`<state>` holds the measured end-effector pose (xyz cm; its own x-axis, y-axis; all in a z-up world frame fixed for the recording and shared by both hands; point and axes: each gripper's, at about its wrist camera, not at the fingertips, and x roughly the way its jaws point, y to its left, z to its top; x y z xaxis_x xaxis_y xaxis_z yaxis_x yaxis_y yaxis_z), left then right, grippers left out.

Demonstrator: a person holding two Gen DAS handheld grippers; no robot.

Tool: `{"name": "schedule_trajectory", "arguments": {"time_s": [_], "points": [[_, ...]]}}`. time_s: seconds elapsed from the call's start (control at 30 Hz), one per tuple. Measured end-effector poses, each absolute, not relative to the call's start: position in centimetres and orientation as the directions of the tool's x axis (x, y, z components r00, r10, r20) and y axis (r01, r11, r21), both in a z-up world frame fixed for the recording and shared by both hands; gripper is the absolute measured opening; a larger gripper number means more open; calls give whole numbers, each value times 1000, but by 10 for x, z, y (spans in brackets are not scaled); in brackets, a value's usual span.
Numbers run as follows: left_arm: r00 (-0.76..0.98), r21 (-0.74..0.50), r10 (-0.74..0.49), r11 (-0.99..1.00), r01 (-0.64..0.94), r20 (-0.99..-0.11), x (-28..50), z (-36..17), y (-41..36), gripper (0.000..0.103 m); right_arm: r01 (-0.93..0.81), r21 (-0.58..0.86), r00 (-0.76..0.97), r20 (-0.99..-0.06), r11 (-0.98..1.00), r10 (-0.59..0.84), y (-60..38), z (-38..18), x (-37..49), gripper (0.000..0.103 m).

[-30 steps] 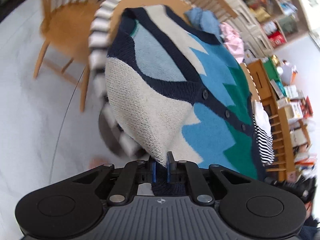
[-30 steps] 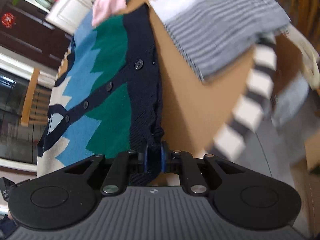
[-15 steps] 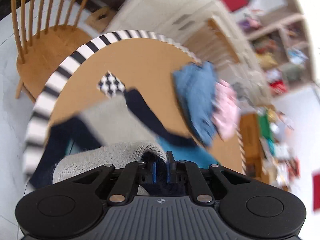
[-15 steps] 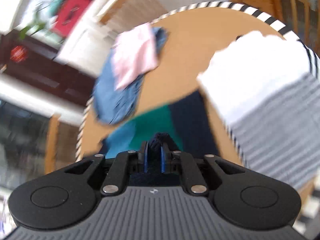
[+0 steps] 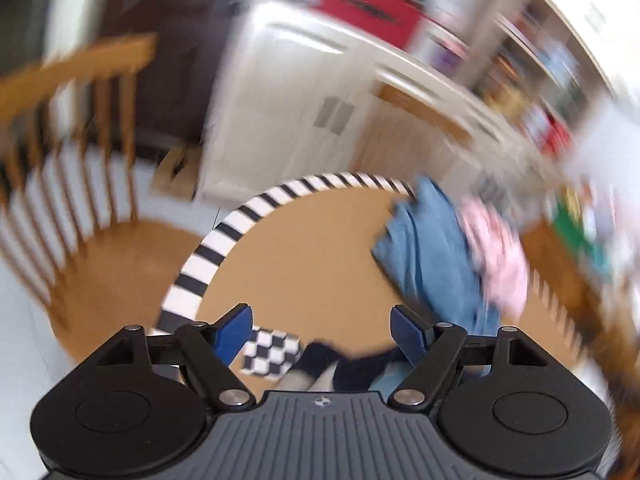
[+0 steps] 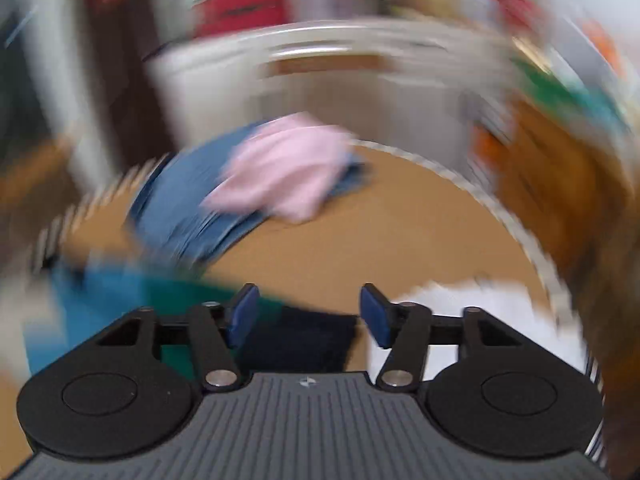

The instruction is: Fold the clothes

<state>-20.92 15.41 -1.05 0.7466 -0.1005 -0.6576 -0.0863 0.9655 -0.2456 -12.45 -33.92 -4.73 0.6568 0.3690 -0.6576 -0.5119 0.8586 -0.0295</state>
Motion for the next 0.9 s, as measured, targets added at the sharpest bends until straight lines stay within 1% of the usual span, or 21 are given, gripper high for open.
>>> {"name": "schedule_trajectory", "arguments": {"time_s": [0.07,0.13,0.17,0.23,0.27,0.37,0.43,0.47,0.5,0.57,0.63,0.7,0.77,0.83,0.87,0.9], "points": [[724,-56,-108,994,95,-682,-224,-21,119,74,-607,-150,633,-686,781,360,-314,-59,-134,62],[705,159,-76,952,262,-705,-239,-40,82,73,-647,-228,627,-703,728,337,-297,-72,-136,61],[711,244,-55,918,311,-701,-243,-49,71,72,-655,-253,628,-706,712,327,-291,-77,-135,61],[734,388,-18,840,380,-679,-250,-67,53,72,-659,-290,635,-710,694,306,-281,-84,-131,58],[745,432,-11,809,399,-667,-251,-72,47,72,-663,-301,634,-713,686,300,-281,-84,-132,56],[772,512,-1,748,422,-635,-252,-78,40,72,-679,-297,617,-726,672,302,-277,-87,-130,53],[767,541,14,718,439,-641,-246,-83,40,69,-679,-271,608,-729,682,316,-277,-86,-127,53],[764,552,22,704,447,-645,-243,-85,40,60,-673,-259,607,-728,693,318,-278,-85,-127,53],[760,564,30,690,454,-650,-240,-87,40,49,-666,-246,608,-726,704,321,-279,-83,-125,53],[748,547,42,710,444,-662,-230,-83,49,41,-658,-216,601,-728,721,331,-285,-78,-124,53],[730,547,52,700,460,-681,-225,-84,52,36,-660,-195,591,-731,726,341,-286,-77,-123,53],[701,557,53,651,515,-711,-225,-90,50,30,-669,-187,578,-739,719,346,-287,-78,-122,53],[680,561,25,588,582,-732,-231,-93,44,30,-689,-210,576,-740,693,348,-285,-80,-125,53],[670,573,13,530,625,-742,-235,-98,37,30,-709,-245,576,-742,661,343,-283,-84,-125,49],[661,567,13,528,632,-750,-232,-102,38,26,-720,-259,571,-748,643,338,-281,-87,-124,47],[651,554,16,539,634,-759,-227,-106,40,21,-732,-274,565,-755,623,332,-278,-90,-123,43]]}}
